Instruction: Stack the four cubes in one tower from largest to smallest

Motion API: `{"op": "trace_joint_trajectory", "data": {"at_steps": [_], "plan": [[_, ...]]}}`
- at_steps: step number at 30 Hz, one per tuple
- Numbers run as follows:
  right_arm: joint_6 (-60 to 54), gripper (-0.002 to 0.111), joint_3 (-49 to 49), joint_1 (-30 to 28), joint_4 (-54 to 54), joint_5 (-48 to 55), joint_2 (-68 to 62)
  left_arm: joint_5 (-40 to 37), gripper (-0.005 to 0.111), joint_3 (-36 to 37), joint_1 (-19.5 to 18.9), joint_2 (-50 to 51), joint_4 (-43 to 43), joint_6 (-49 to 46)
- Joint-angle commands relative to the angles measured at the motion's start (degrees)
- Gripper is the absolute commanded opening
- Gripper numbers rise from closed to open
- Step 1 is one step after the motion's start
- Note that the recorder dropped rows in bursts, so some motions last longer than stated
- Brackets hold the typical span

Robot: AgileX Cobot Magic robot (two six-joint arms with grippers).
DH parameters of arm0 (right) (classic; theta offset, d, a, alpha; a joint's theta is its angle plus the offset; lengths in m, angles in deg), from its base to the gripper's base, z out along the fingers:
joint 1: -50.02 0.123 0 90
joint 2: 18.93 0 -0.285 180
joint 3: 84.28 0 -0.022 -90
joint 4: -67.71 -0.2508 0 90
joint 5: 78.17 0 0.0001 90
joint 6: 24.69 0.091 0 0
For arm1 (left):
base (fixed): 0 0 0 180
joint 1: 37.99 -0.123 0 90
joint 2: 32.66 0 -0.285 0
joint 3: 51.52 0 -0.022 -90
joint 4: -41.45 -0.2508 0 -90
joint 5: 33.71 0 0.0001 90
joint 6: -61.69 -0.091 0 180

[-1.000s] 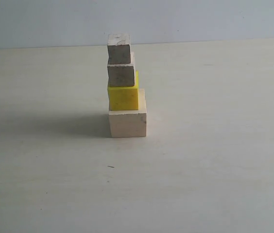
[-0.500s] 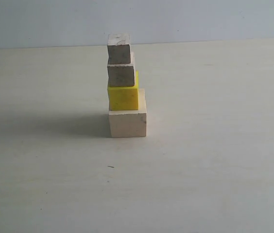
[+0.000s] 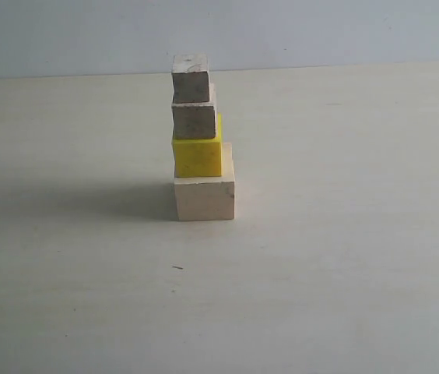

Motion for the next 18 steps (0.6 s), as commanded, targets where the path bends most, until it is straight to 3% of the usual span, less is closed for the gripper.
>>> {"op": "trace_joint_trajectory", "data": {"at_steps": [1, 10, 18], "plan": [[4.5, 0.0, 10.7, -0.9, 5.6, -3.4, 8.4, 0.3, 0.0, 0.2, 0.4, -0.3, -0.1, 0.0], [4.4, 0.0, 27.3, -0.8, 5.6, -16.9, 27.1, 0.3, 0.0, 0.2, 0.4, -0.3, -0.1, 0.0], [9.1, 0.0, 34.0, 0.7, 5.0, -17.7, 34.1, 0.3, 0.0, 0.2, 0.4, -0.3, -0.1, 0.0]]}}
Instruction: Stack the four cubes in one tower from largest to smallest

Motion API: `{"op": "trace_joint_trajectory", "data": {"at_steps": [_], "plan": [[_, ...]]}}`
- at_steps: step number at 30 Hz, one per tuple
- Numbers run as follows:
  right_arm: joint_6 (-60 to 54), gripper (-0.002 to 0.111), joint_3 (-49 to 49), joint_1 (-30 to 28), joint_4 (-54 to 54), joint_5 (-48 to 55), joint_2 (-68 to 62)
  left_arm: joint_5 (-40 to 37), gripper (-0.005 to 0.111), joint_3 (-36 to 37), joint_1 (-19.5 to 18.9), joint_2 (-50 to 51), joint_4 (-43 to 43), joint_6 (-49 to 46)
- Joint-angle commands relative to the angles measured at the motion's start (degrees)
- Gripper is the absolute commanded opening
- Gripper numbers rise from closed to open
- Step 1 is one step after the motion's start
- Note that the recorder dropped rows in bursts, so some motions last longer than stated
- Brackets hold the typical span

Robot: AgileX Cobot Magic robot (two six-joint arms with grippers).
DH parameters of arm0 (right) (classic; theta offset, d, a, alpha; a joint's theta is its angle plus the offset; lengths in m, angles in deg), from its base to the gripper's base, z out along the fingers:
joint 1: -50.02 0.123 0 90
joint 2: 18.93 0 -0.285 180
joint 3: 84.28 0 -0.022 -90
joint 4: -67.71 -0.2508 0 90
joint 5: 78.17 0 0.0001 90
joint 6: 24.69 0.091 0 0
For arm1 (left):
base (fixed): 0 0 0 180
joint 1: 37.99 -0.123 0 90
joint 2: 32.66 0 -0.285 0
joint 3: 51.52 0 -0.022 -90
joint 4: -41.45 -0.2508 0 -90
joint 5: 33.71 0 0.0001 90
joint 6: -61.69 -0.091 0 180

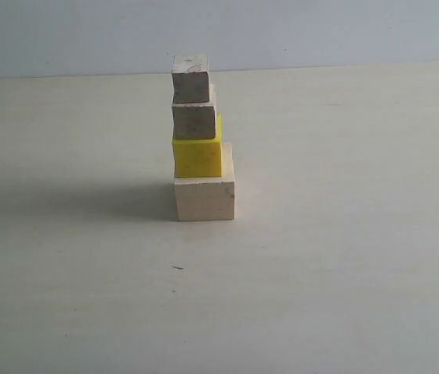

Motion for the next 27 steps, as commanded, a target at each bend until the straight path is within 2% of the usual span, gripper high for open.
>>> {"op": "trace_joint_trajectory", "data": {"at_steps": [1, 7, 18, 27], "plan": [[3.8, 0.0, 2.4, 2.2, -0.1, -1.2, 0.7, 0.3, 0.0, 0.2, 0.4, -0.3, -0.1, 0.0], [3.1, 0.0, 4.5, 6.7, 0.6, -0.3, 0.7, 0.3, 0.0, 0.2, 0.4, -0.3, -0.1, 0.0], [3.5, 0.0, 4.5, 6.8, 1.9, 10.1, 0.7, 0.3, 0.0, 0.2, 0.4, -0.3, -0.1, 0.0], [3.8, 0.0, 4.5, 6.8, 1.7, 10.8, 0.7, 0.3, 0.0, 0.2, 0.4, -0.3, -0.1, 0.0]]}}
